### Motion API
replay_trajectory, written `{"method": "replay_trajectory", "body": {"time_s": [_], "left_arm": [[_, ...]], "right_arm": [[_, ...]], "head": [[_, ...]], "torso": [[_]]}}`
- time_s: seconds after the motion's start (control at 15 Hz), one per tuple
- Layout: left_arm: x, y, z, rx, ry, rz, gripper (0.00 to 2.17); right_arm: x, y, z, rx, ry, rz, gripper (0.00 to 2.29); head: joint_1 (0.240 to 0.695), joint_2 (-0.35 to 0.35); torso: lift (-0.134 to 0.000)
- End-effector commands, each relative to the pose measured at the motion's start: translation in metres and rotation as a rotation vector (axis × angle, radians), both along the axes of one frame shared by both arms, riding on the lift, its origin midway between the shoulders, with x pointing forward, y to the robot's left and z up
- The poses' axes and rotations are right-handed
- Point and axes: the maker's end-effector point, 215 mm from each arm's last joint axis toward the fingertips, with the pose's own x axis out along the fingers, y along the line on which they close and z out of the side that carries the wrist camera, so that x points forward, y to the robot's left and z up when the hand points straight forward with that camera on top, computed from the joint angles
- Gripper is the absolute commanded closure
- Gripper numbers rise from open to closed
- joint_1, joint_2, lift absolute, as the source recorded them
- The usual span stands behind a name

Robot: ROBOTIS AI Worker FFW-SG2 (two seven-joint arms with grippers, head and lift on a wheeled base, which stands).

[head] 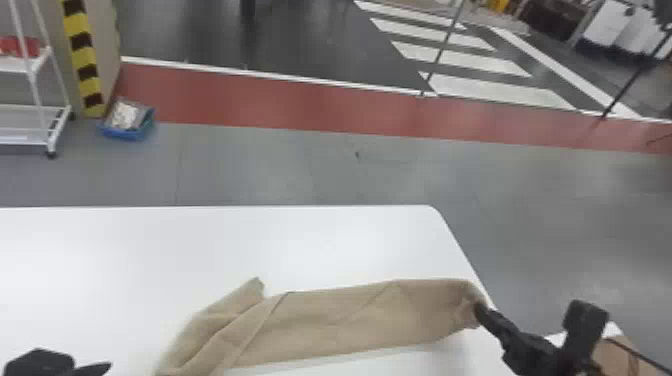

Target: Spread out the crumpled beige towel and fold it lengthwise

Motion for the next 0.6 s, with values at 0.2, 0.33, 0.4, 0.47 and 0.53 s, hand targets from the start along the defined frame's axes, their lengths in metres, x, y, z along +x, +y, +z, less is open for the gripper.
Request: {"method": "replay_trajectory", "body": {"time_s": [0.2,0.33,0.4,0.47,0.53], "left_arm": [[-0.037,-0.010,-0.026,0.003,0.081,-0.001,0.33],[-0.056,-0.008,-0.038,0.020,0.130,-0.005,0.38],[-0.068,-0.005,-0.047,0.043,0.172,-0.001,0.43],[-0.072,-0.002,-0.048,0.059,0.174,0.001,0.43],[-0.072,0.000,-0.048,0.065,0.172,0.001,0.43]], "right_arm": [[0.004,0.007,0.001,-0.003,-0.003,0.013,1.48],[0.003,0.006,0.001,-0.003,-0.003,0.011,1.48],[0.003,0.005,0.002,-0.005,-0.005,0.010,1.48],[0.001,0.005,0.000,-0.004,-0.002,0.010,1.48],[-0.002,0.003,-0.001,-0.007,0.002,0.007,1.48]], "head": [[0.695,-0.350],[0.695,-0.350],[0.695,-0.350],[0.695,-0.350],[0.695,-0.350]], "torso": [[0.000],[0.000],[0.000],[0.000],[0.000]]}}
